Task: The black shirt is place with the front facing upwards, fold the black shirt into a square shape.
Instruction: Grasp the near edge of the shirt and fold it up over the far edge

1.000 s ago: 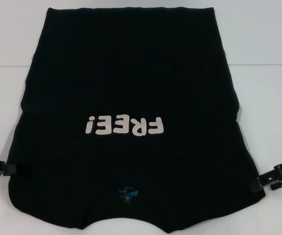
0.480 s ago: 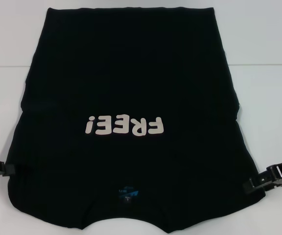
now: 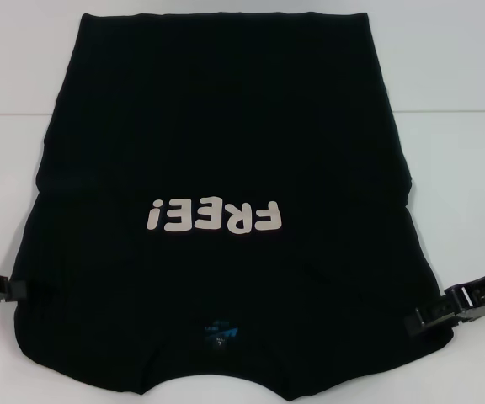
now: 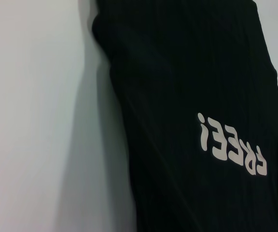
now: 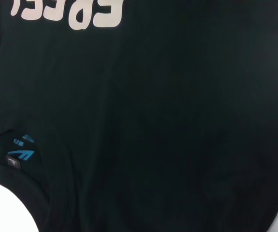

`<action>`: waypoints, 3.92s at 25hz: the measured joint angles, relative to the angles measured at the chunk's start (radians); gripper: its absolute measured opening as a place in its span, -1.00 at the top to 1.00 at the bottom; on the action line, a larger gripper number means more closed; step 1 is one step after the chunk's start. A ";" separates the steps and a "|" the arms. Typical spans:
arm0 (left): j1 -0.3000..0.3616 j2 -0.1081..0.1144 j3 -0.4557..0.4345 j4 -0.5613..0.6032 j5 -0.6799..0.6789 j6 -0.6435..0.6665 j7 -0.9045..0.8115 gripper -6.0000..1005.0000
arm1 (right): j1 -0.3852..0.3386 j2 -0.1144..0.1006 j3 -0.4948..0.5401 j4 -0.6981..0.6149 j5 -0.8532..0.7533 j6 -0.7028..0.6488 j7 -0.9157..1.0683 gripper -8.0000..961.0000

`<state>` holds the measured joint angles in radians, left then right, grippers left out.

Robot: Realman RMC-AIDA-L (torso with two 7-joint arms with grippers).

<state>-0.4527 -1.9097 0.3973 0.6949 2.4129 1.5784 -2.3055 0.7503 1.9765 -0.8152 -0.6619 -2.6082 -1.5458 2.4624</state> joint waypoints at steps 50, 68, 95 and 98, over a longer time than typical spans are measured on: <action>0.002 0.030 0.009 -0.078 0.006 0.101 0.031 0.97 | 0.011 -0.025 -0.052 -0.039 -0.016 -0.140 -0.106 0.91; -0.003 0.051 0.039 -0.063 0.229 0.362 0.077 0.97 | -0.048 -0.035 -0.059 -0.053 -0.096 -0.349 -0.244 0.85; -0.137 0.026 -0.167 -0.167 -0.207 -0.119 0.128 0.98 | -0.094 -0.022 0.374 0.175 0.556 0.188 -0.398 0.77; -0.139 -0.003 -0.169 -0.169 -0.277 -0.209 0.160 0.97 | -0.094 0.022 0.375 0.189 0.631 0.327 -0.455 0.76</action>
<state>-0.5916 -1.9129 0.2288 0.5263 2.1359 1.3694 -2.1451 0.6564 1.9981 -0.4407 -0.4733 -1.9771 -1.2187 2.0074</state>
